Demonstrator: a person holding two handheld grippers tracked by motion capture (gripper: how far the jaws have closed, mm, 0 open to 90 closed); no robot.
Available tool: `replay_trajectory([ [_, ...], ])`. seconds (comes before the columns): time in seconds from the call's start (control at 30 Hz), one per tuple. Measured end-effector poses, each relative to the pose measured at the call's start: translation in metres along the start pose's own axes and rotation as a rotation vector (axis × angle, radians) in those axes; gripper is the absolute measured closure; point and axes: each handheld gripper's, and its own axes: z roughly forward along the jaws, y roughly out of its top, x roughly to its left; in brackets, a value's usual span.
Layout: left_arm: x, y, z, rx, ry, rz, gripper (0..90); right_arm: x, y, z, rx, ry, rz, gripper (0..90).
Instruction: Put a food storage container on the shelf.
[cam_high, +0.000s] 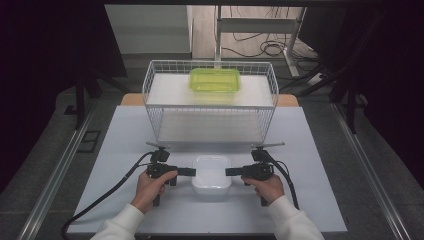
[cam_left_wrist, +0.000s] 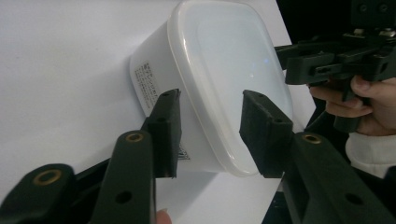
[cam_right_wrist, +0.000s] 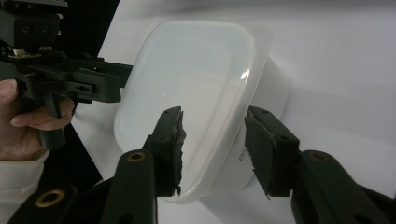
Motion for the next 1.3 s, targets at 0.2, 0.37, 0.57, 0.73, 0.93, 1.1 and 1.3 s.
replay_trajectory([
  [0.2, 0.0, -0.001, 0.002, 0.015, 0.003, -0.019, 66.9, -0.003, -0.001, 0.0, -0.005, -0.002, 0.039, 66.6],
  [0.37, -0.002, -0.003, 0.0, 0.008, -0.008, -0.027, 70.1, -0.002, -0.002, -0.003, -0.021, -0.001, 0.06, 70.5],
  [0.57, -0.009, -0.004, -0.008, -0.018, -0.025, 0.005, 79.1, 0.002, -0.003, -0.011, -0.045, -0.006, 0.043, 75.8],
  [0.73, -0.011, -0.006, -0.008, -0.021, -0.016, 0.019, 80.0, 0.004, -0.004, -0.012, -0.049, -0.01, 0.02, 76.6],
  [0.93, -0.013, -0.005, -0.011, -0.025, -0.019, 0.037, 80.3, 0.006, -0.005, -0.014, -0.057, -0.014, 0.002, 76.7],
  [1.1, -0.017, -0.005, -0.016, -0.044, -0.014, 0.059, 80.3, 0.011, -0.003, -0.018, -0.081, -0.004, -0.033, 77.1],
  [1.3, -0.025, -0.004, -0.02, -0.057, -0.002, 0.087, 80.2, 0.016, -0.002, -0.024, -0.102, 0.009, -0.077, 77.4],
])
